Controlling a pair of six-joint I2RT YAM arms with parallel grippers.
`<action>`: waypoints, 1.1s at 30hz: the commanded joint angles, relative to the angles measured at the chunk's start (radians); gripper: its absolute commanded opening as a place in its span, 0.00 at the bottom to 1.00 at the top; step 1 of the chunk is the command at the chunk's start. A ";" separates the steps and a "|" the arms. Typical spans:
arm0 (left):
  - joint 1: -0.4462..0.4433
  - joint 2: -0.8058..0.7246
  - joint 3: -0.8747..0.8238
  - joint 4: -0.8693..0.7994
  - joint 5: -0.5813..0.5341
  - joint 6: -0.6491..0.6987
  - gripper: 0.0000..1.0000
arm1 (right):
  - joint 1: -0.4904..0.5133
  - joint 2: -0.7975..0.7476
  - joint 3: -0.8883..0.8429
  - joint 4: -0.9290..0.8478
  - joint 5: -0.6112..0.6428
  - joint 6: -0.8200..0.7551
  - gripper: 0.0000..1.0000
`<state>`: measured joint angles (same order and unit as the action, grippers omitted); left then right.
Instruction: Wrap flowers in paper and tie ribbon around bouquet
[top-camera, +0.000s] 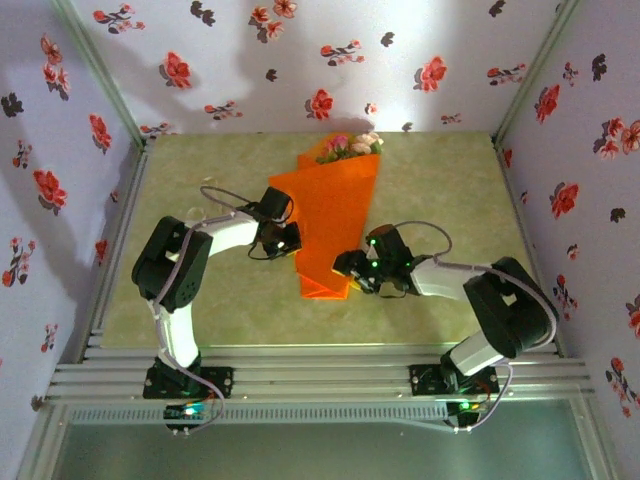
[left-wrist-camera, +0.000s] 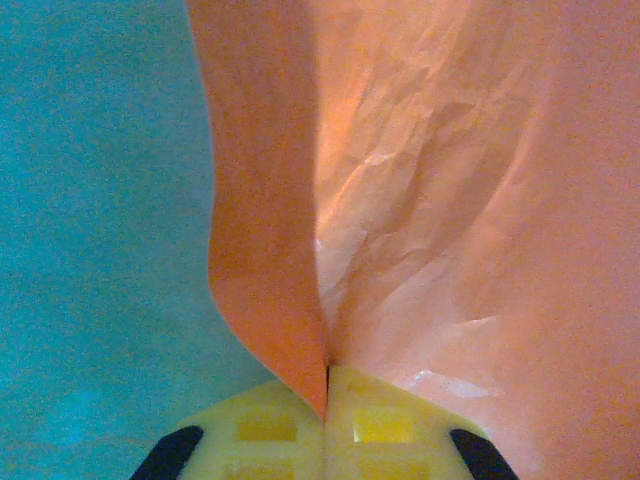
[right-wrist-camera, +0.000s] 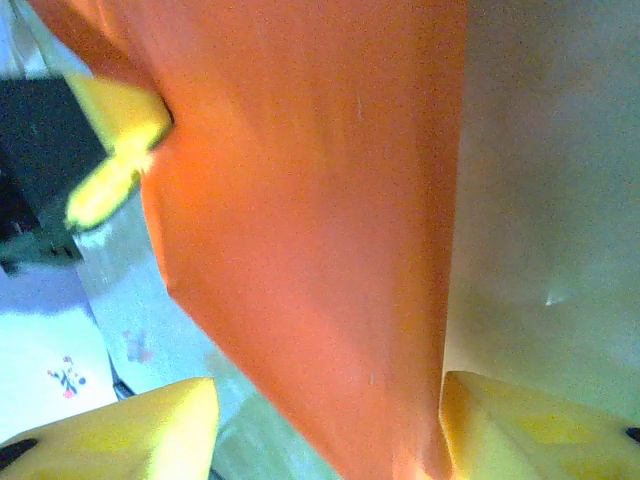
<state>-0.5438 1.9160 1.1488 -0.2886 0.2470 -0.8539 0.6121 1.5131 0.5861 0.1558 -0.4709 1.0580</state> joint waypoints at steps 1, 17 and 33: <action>-0.010 0.098 -0.054 -0.027 -0.045 0.008 0.00 | 0.033 0.001 -0.046 -0.020 0.010 0.023 0.53; -0.016 0.100 -0.031 -0.039 -0.044 0.009 0.00 | 0.037 0.026 -0.052 0.024 0.060 0.047 0.22; -0.015 -0.174 0.149 -0.342 -0.151 -0.080 0.66 | 0.033 -0.059 0.061 -0.329 0.141 -0.038 0.55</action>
<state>-0.5682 1.8214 1.2324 -0.4873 0.1684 -0.9173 0.6472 1.4921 0.6178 -0.0311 -0.3733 1.0615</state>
